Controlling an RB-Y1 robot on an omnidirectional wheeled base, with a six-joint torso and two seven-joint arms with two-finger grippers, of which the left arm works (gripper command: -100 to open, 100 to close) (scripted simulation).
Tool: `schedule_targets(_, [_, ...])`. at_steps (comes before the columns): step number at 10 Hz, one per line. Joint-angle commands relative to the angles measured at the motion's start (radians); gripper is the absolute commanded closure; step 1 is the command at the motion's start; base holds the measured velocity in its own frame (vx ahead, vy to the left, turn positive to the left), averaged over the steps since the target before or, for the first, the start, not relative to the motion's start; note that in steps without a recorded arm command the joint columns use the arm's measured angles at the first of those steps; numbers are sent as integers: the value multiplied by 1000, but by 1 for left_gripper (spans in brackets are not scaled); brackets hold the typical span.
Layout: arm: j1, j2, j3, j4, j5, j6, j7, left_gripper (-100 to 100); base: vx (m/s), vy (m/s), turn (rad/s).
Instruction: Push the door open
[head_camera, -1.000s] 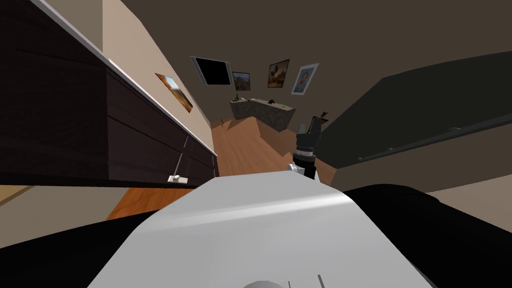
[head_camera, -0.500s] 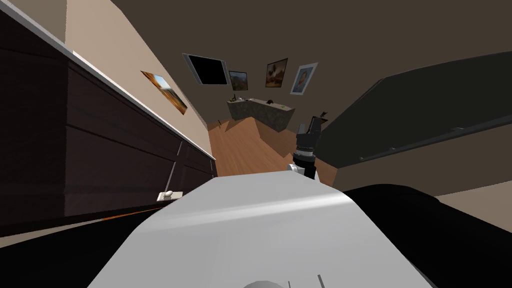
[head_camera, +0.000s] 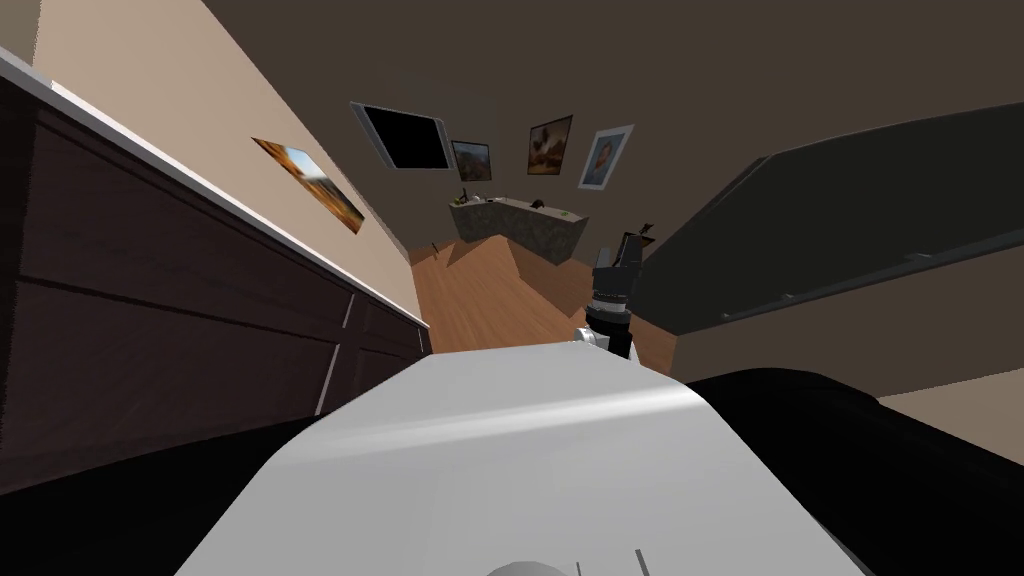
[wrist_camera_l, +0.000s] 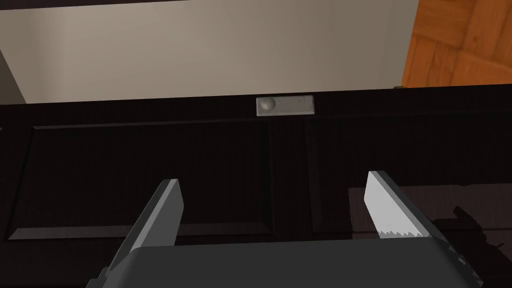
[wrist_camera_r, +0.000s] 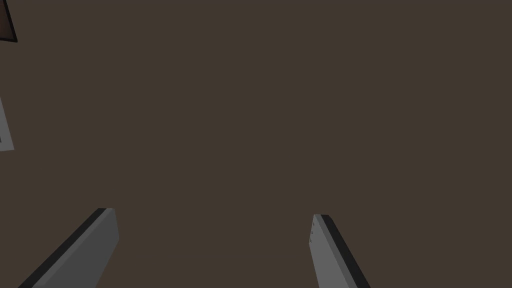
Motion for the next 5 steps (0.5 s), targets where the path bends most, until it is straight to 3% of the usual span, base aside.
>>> schedule_targets(1, [-16,-5,7,-9,-2,6,-3,-100,145,139,-77])
schedule_targets(2, [-8,-3,4,-5,-1,3,0,-100,65,70,-23])
schedule_targets(3, [-8,-3,4,-5,-1,3,0,100,-9,-10,16])
schedule_targets(5, [-8,-3,4,-5,-1,3,0,100,-23,-27,5])
